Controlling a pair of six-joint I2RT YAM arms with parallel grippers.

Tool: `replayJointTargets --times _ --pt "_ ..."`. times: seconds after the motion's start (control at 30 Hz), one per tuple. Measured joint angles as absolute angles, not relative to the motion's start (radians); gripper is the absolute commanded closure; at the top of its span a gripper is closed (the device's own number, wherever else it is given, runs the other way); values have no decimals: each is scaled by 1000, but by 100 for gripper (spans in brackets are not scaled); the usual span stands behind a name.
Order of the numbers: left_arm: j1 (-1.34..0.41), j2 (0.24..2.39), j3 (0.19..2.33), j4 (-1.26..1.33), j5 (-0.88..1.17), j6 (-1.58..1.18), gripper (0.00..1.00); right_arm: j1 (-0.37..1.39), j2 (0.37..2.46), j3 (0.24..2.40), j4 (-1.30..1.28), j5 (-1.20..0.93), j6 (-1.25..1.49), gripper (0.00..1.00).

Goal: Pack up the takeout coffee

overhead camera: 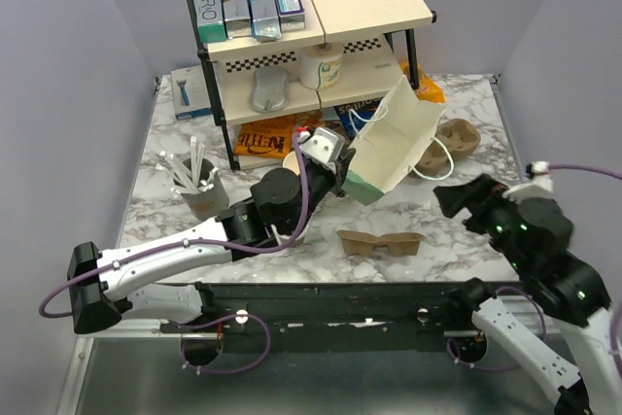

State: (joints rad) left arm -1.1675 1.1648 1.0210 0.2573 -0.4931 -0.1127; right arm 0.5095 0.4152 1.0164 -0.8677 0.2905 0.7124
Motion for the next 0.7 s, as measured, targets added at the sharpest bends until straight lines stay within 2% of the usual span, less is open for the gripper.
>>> replayJointTargets --times 0.23,0.43,0.7 --pt "-1168 1120 1028 225 -513 -126 100 509 653 757 -704 119 715 2" --pt "-1168 1073 1043 189 -512 -153 100 509 884 714 -519 -64 667 2" --pt "-1168 1018 1044 175 -508 -186 100 509 855 545 -490 -159 646 2"
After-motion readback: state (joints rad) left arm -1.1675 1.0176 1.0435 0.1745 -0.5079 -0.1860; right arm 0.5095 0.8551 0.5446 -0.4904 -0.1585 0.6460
